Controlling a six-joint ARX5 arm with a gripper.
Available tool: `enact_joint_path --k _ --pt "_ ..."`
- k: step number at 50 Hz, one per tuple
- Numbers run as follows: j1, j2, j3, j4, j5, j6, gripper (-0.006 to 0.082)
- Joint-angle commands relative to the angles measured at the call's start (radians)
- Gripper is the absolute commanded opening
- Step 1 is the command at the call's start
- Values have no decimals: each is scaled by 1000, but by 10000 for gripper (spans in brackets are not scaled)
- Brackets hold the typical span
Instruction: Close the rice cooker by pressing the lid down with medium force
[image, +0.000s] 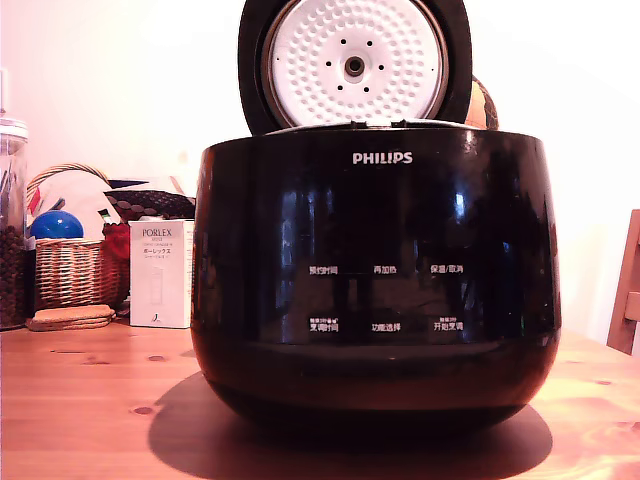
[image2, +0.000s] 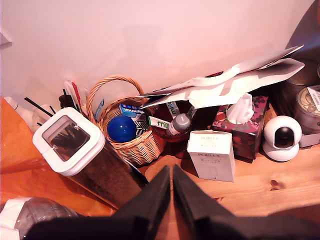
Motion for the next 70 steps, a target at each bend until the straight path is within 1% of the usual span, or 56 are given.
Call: enact_joint_path --k 1,14,17,23,24,25,27,28,30,31,33,39,40,42,43,45,46,48,49,51,56,57,59,63,67,68,70 --pt "5 -14 5 4 73 -3 -21" --pt "5 -3 5 23 148 -2 -21" --pt "5 1 5 46 170 -2 -21" --pt "5 16 5 125 267 -1 -21" --pt "5 20 5 143 267 -1 -21" --pt "5 27 5 165 323 -1 -21" --pt "5 37 5 197 336 -1 -21" --pt "6 40 5 212 372 -2 -21" --pt "10 52 5 239 386 -2 -21" --pt "11 59 5 253 421 -2 -21" --pt "17 74 5 280 441 -2 -21" --pt "42 127 5 349 570 -4 -21" --pt "47 135 5 357 604 -31 -21" --pt "56 154 5 371 659 -31 -21" --pt "61 164 5 379 681 -60 -21" --pt "68 189 5 399 732 -60 -21" --pt "71 199 5 407 755 -85 -21" --pt "77 217 5 416 768 -89 -21" --pt "79 227 5 422 815 -106 -21" --pt "83 249 5 430 834 -109 -21" --pt "94 296 5 445 924 -142 -21" --pt "95 307 5 446 945 -169 -21" --pt "96 325 5 450 985 -186 -21" --pt "96 362 5 450 1057 -212 -21" --pt "95 397 5 451 1122 -212 -21" --pt "95 406 5 450 1141 -243 -21" --pt "94 420 5 448 1174 -243 -21"
